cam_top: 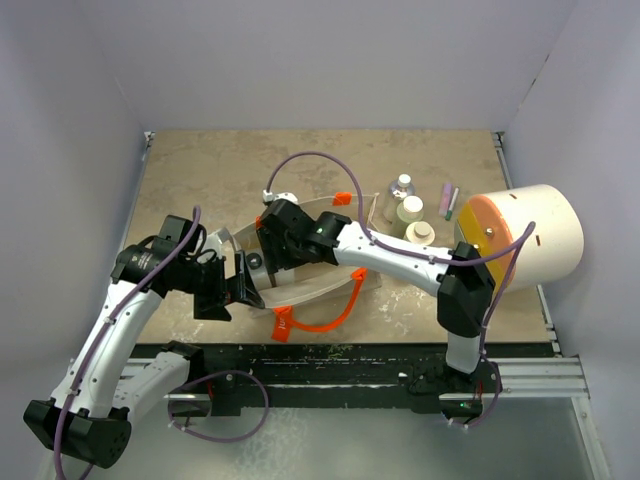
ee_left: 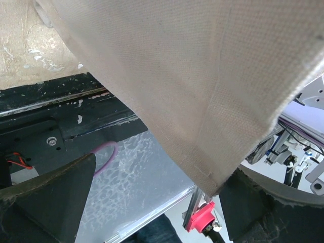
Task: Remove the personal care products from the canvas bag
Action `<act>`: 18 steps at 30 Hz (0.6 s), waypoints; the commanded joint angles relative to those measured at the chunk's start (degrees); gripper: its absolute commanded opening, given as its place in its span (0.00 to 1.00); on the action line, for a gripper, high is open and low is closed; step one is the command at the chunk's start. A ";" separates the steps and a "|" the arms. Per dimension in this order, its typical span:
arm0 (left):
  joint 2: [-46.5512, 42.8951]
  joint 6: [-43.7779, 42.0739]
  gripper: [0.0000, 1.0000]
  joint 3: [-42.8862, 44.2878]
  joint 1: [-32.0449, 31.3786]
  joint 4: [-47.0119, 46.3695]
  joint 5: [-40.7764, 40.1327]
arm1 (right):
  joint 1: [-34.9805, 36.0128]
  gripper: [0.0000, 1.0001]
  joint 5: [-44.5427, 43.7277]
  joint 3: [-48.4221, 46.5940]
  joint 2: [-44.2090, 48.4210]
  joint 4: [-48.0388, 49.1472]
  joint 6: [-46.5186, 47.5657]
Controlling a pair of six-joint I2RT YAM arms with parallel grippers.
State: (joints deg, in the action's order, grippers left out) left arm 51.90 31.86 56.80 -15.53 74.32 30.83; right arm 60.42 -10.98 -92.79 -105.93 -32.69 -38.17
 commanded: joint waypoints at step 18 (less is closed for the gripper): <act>0.42 -1.91 1.00 2.57 -0.18 0.36 -2.29 | 1.20 0.21 -2.35 -5.94 -2.35 -5.90 -1.28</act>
State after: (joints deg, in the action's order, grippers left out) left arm 52.29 31.64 57.12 -15.53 74.50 30.41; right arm 61.23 -15.68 -97.49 -110.48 -38.72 -39.31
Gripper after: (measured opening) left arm 0.996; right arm 0.524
